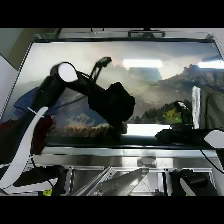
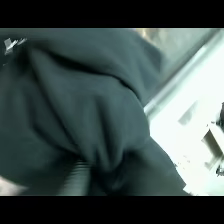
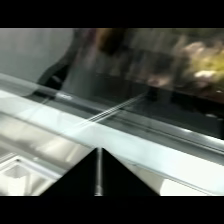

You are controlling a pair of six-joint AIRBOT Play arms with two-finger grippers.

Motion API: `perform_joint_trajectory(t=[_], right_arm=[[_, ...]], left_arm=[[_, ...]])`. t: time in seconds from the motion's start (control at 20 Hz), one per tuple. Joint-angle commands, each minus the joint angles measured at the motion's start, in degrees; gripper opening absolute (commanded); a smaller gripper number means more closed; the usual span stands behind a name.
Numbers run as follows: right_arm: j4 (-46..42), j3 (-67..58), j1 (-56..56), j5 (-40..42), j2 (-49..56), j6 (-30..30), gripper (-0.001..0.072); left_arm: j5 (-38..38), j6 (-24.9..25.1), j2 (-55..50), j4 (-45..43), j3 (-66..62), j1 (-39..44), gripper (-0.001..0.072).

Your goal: Fold the shirts.

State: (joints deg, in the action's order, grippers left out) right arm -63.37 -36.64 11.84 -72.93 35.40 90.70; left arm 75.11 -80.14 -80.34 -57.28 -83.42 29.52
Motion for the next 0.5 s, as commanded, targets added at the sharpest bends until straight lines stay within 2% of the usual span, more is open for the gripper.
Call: perform_joint_trajectory(t=[0.0, 0.05, 0.2, 0.25, 0.3, 0.4, 0.45], right_arm=[[-5.7, -2.4, -0.6, 0.5, 0.3, -0.3, 0.0343], [-7.2, -4.4, -1.7, 1.5, 0.9, -0.3, 0.0378], [-6.5, -10.6, -8.1, 5.2, 7.7, -4.6, 0.0381], [-4.2, -12.1, -10.2, 6.5, 12.2, -6.5, 0.0462], [-0.8, -13.1, -11.6, 8.6, 16.7, -9.4, 0.0530], [9.0, -14.7, -12.1, 13.4, 26.4, -17.8, 0.0527], [15.1, -15.9, -11.9, 14.6, 32.1, -22.4, 0.0527]], left_arm=[[-0.7, 0.5, 0.5, -1.9, 3.5, 1.8, 0.0711], [1.9, 0.6, 0.5, -4.6, 2.3, -0.4, 0.0711], [3.8, 0.1, 0.3, -13.8, 0.7, -8.8, 0.0710], [2.2, 0.2, -0.4, -13.4, 1.2, -12.7, 0.0709], [0.8, 0.4, -1.6, -13.1, 1.9, -16.1, 0.0709], [-0.9, 2.2, -5.5, -12.5, 2.9, -21.7, 0.0709], [-1.4, 4.4, -8.3, -9.4, 3.1, -24.2, 0.0709]])
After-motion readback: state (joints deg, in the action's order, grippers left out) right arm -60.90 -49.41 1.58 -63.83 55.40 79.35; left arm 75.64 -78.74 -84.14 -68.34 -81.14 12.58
